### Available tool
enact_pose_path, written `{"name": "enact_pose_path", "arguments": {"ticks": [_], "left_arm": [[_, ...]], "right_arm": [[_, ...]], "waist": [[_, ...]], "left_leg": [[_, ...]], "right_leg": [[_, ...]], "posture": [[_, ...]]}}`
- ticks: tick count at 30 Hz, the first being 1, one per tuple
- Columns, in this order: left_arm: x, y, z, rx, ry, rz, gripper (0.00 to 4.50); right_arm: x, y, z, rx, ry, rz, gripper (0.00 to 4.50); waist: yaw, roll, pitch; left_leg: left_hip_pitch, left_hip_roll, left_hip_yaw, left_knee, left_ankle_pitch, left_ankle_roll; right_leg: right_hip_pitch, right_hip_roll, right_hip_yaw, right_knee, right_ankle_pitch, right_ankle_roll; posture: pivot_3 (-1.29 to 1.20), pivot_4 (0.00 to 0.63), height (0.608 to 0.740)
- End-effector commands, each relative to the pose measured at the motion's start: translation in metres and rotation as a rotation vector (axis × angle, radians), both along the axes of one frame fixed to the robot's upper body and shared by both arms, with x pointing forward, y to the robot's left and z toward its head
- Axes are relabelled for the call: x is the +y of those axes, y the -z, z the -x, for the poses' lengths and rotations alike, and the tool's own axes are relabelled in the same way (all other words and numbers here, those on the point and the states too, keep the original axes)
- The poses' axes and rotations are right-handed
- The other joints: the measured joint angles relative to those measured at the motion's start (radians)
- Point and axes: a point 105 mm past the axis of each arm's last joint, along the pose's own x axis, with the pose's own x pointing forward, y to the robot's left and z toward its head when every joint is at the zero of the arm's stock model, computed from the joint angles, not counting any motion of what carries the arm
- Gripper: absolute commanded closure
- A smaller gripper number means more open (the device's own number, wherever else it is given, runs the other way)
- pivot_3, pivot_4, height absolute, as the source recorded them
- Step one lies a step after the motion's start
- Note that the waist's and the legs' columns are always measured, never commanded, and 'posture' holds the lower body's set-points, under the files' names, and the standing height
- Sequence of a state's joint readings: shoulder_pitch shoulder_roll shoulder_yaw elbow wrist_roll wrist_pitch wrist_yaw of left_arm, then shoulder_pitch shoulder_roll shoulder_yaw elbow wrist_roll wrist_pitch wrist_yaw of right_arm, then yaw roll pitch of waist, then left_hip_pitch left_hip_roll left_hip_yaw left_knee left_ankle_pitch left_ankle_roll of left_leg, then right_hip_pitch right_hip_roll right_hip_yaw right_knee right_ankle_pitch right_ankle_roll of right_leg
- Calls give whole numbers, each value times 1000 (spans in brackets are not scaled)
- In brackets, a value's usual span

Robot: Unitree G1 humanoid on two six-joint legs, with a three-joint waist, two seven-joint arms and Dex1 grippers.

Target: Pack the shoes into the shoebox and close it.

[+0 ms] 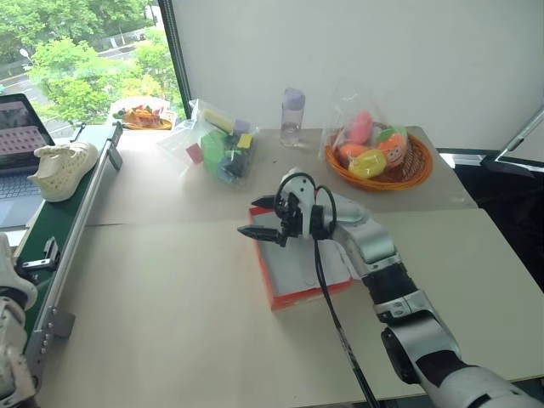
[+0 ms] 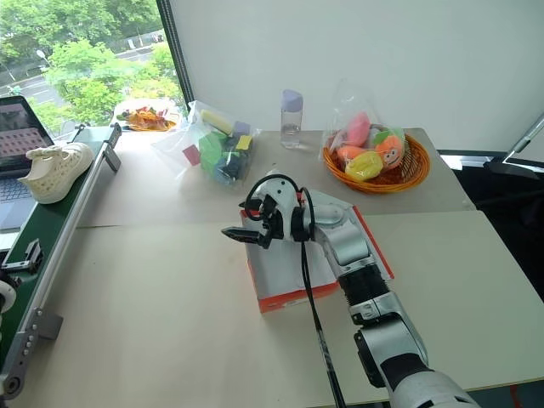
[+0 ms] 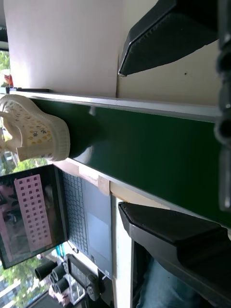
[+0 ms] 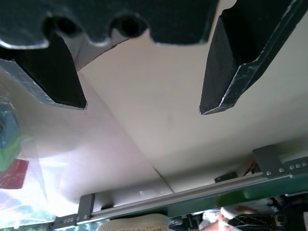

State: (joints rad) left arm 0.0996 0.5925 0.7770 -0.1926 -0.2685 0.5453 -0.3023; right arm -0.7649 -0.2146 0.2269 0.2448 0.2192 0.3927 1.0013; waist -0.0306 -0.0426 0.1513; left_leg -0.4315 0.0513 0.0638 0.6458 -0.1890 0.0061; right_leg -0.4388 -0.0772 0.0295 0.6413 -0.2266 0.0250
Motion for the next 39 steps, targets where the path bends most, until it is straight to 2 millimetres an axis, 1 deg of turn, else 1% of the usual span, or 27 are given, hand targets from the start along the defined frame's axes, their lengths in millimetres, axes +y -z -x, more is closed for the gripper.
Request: {"name": "enact_pose_path", "arguments": {"ticks": [1, 2, 5, 8, 11, 16, 20, 23, 26, 27, 30, 32, 36, 39], "left_arm": [[13, -12, 8, -29, 51, -23, 0], [14, -9, 8, -24, 70, -8, 0], [18, 3, 9, 21, 95, 10, 0], [23, 11, 5, 36, 127, 34, 0], [29, 10, 1, 29, 132, 42, 0], [44, 1, -6, -3, 99, 54, 0], [53, 6, -7, -3, 67, 109, 0], [54, 20, -9, 32, 72, 177, 0], [44, 49, -9, 162, 107, 279, 0], [41, 54, -9, 188, 119, 295, 0], [29, 63, -10, 231, 160, 359, 768], [23, 60, -14, 221, 176, 380, 1300], [15, 43, -23, 172, 198, 375, 1640], [9, 22, -32, 123, 210, 325, 1820]], "right_arm": [[1, -22, 3, -54, -32, -14, 103], [1, -23, 3, -56, -31, -14, 103], [0, -24, 4, -57, -31, -16, 103], [0, -24, 5, -56, -29, -17, 103], [-1, -24, 4, -56, -22, -15, 103], [-6, -22, 3, -55, 3, -11, 103], [-8, -21, 4, -55, 15, -9, 103], [-10, -21, 3, -61, 26, -5, 103], [-11, -22, 1, -70, 38, -1, 103], [-11, -23, 1, -71, 40, 0, 103], [-12, -24, 0, -78, 47, 2, 0], [-13, -25, -1, -85, 55, 5, 0], [-13, -24, -2, -89, 62, 7, 0], [-13, -25, -2, -91, 64, 6, 0]], "waist": [[-1, 0, 0], [-2, 0, 0], [-4, 0, 0], [-8, 0, 0], [-9, 0, 0], [-9, 0, 0], [-11, 0, 0], [-15, -1, 0], [-13, 0, 0], [-10, 0, 0], [0, 2, 1], [11, 5, 1], [33, 9, 2], [45, 9, 2]], "left_leg": [[0, 0, 0, -1, -1, -1], [0, 0, -1, -1, -4, -7], [0, 0, -1, -2, -4, -7], [0, 1, -1, -2, -4, -7], [0, 0, -1, -2, -4, -7], [0, 1, -1, -2, -4, -7], [0, 1, 0, -3, -4, -7], [0, 1, 0, -3, -4, -7], [0, 0, 2, -3, -4, -7], [0, 0, 3, -3, -4, -7], [1, 0, 4, -3, -5, -8], [1, 0, 4, -3, -5, -8], [1, 0, 4, -3, -5, -9], [1, 0, 4, -3, -5, -9]], "right_leg": [[0, 0, 0, 0, 0, -1], [-1, 0, 0, 0, -2, -3], [-1, 0, 0, -1, -2, -4], [-1, 0, 0, -1, -2, -4], [-1, 0, 0, -1, -2, -4], [-1, 0, -1, -1, 0, -1], [-1, -1, -1, -1, 0, 0], [-2, 0, -1, -1, 0, 0], [-2, 0, -3, 0, 0, 0], [-2, 0, -3, 0, 0, -1], [-1, -1, -5, 0, -1, -1], [0, -3, -7, 0, -1, -1], [-1, -8, -15, 0, -2, -2], [0, -12, -19, 0, -3, -3]], "posture": [[0, 150, 740], [0, 150, 740], [0, 150, 740], [0, 150, 740], [0, 150, 740], [0, 150, 740], [0, 150, 740], [0, 150, 740], [0, 150, 740], [0, 150, 740], [0, 150, 740], [0, 150, 740], [0, 150, 740], [0, 150, 740]]}}
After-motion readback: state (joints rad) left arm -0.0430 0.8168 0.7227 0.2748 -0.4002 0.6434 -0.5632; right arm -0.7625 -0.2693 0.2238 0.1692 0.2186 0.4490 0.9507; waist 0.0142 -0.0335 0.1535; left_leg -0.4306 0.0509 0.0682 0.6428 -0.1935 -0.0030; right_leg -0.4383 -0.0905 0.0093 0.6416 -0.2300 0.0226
